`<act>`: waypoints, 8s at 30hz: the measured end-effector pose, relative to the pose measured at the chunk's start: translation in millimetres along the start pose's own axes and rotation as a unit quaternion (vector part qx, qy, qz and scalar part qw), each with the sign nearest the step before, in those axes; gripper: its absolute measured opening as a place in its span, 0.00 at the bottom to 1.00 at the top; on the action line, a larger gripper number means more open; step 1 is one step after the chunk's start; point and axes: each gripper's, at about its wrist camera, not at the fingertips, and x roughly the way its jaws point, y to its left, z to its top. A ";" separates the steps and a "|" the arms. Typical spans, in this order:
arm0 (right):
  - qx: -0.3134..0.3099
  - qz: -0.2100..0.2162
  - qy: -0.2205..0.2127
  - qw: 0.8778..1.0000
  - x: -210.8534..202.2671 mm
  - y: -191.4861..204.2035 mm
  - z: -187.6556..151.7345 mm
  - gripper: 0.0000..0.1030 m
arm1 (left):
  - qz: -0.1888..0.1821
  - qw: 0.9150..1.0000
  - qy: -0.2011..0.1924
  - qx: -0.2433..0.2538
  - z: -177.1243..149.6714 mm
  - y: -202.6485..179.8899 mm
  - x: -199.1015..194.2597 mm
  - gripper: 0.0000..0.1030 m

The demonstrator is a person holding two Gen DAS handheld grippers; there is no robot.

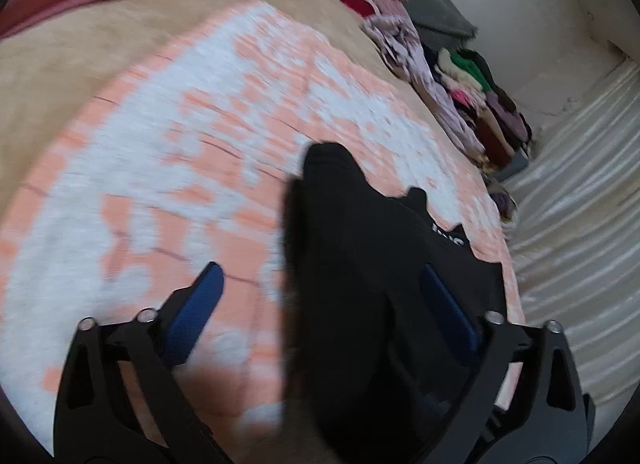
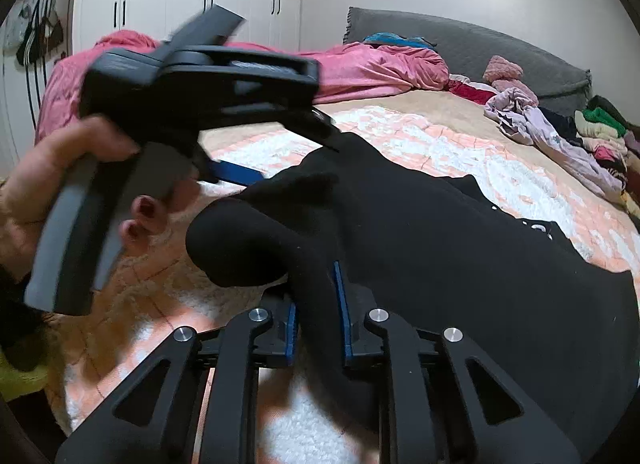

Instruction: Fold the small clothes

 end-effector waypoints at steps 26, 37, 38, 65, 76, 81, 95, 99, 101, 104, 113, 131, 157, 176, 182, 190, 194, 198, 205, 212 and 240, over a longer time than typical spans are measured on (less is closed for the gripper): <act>0.011 -0.053 0.014 0.998 4.7 2.0 -11.5 0.12 | 0.060 0.991 -0.012 0.116 -7.1 -52.0 15.9 0.11; 0.062 -0.025 -0.039 0.997 -34.3 -14.6 -18.1 0.10 | 0.073 0.990 -0.029 0.115 -18.0 -79.2 -2.4 0.11; 0.066 -0.025 -0.043 0.997 -38.2 -16.8 -18.5 0.10 | 0.074 0.990 -0.031 0.114 -18.1 -81.6 -3.3 0.11; 0.179 -0.030 -0.127 0.975 -134.7 -82.4 -49.8 0.06 | 0.086 0.978 -0.030 0.189 -31.4 -223.4 4.0 0.11; 0.234 -0.042 -0.146 0.960 -160.9 -122.6 -71.7 0.06 | 0.085 0.970 -0.001 0.228 -46.9 -284.8 43.4 0.11; 0.261 -0.046 -0.142 0.954 -163.6 -137.5 -82.8 0.06 | 0.088 0.969 0.018 0.232 -54.5 -300.3 67.5 0.12; 0.383 -0.023 -0.098 0.918 -158.5 -186.6 -127.6 0.06 | 0.043 0.974 0.047 0.220 -78.1 -326.8 124.2 0.56; 0.432 0.004 -0.098 0.897 -159.2 -199.6 -146.6 0.08 | 0.024 0.979 0.014 0.202 -79.1 -310.9 106.1 0.57; 0.440 0.008 -0.101 0.892 -162.7 -200.5 -150.1 0.08 | 0.034 0.979 -0.004 0.202 -79.6 -301.5 95.6 0.56; 0.441 0.003 -0.103 0.891 -169.5 -199.9 -152.9 0.10 | 0.074 0.975 -0.028 0.208 -83.6 -281.7 79.7 0.55; 0.400 -0.084 -0.099 0.907 -218.3 -193.5 -149.9 0.32 | 0.138 0.953 -0.049 0.264 -133.5 -233.8 80.1 0.54; 0.311 -0.141 0.023 0.939 -156.5 -219.8 -108.0 0.19 | 0.079 0.958 -0.056 0.269 -146.4 -212.3 70.3 0.64; 0.356 -0.041 0.034 0.933 -105.1 -284.8 -48.2 0.08 | 0.035 0.956 -0.053 0.285 -149.0 -203.8 62.0 0.68; 0.225 -0.188 0.084 0.952 -78.3 -277.3 -61.8 0.06 | 0.019 0.959 -0.036 0.281 -150.4 -203.6 65.9 0.76; 0.247 -0.175 0.054 0.952 -97.3 -276.8 -56.8 0.08 | 0.020 0.960 -0.034 0.277 -151.3 -200.7 66.5 0.76; 0.269 -0.151 0.016 0.951 -136.6 -272.7 -57.6 0.12 | 0.020 0.960 -0.033 0.276 -151.5 -200.9 66.5 0.76; 0.289 -0.127 0.014 0.949 -143.3 -269.6 -61.4 0.30 | 0.020 0.960 -0.032 0.279 -151.2 -201.8 67.7 0.76; 0.305 -0.093 0.031 0.947 -135.7 -265.2 -67.5 0.33 | 0.019 0.958 -0.027 0.284 -154.9 -204.0 68.7 0.76; 0.316 -0.060 0.053 0.945 -118.6 -261.2 -83.0 0.12 | 0.021 0.958 -0.024 0.286 -159.9 -204.9 69.0 0.76; 0.212 -0.155 0.046 0.964 -134.9 -232.0 -66.7 0.10 | 0.014 0.958 -0.022 0.285 -161.3 -206.5 67.6 0.76; 0.249 -0.230 -0.043 0.940 -208.4 -203.7 -92.1 0.87 | 0.034 0.959 -0.059 0.275 -163.4 -203.7 24.5 0.91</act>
